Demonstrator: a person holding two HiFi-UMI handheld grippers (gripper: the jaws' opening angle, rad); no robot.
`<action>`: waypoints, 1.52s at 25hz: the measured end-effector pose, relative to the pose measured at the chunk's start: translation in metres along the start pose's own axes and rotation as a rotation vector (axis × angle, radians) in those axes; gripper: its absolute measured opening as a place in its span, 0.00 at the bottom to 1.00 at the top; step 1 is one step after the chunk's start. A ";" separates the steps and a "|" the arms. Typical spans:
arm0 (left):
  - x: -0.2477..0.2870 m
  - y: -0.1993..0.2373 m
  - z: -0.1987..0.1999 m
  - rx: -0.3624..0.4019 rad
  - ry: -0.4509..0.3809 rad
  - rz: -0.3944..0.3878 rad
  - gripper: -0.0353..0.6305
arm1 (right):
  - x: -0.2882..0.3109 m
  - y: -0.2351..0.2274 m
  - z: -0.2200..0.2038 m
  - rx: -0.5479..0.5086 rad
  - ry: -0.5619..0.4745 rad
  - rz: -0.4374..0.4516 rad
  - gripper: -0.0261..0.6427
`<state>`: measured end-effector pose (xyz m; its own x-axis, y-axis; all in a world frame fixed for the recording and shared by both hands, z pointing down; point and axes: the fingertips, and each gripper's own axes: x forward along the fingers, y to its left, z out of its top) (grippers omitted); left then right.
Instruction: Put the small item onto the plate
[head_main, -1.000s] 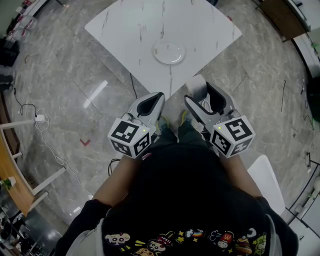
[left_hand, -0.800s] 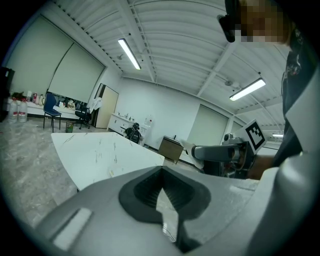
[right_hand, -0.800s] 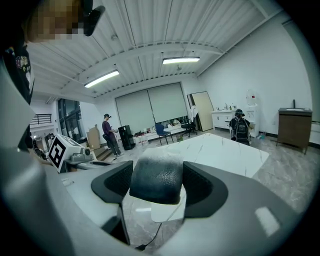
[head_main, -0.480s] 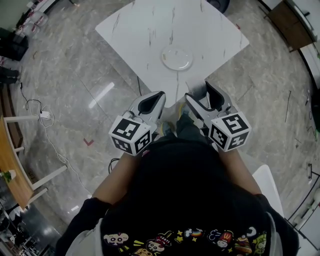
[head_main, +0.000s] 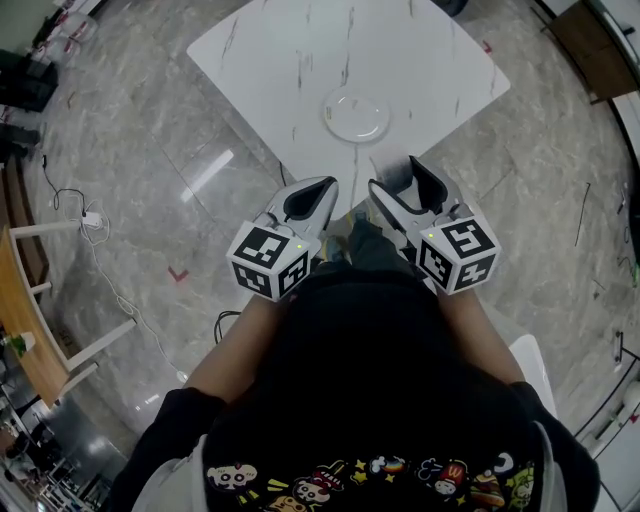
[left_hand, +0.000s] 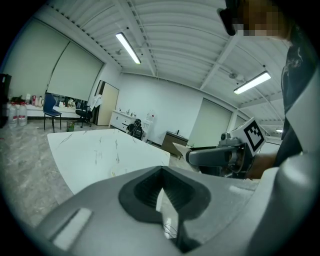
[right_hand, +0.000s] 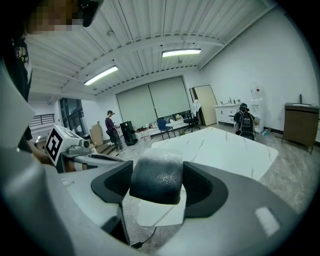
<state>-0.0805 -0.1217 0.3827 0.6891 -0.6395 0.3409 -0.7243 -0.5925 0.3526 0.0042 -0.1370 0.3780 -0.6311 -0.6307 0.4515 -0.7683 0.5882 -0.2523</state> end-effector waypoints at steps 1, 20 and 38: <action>0.006 0.003 0.000 -0.004 0.008 0.003 0.05 | 0.005 -0.005 0.000 -0.001 0.008 0.005 0.54; 0.089 0.080 -0.008 -0.141 0.085 0.121 0.05 | 0.159 -0.105 -0.036 -0.022 0.246 0.057 0.54; 0.102 0.118 -0.025 -0.217 0.122 0.165 0.05 | 0.227 -0.131 -0.078 -0.091 0.417 -0.018 0.54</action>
<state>-0.0952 -0.2446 0.4810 0.5698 -0.6470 0.5066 -0.8138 -0.3586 0.4573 -0.0302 -0.3180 0.5803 -0.5059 -0.3934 0.7677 -0.7545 0.6331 -0.1728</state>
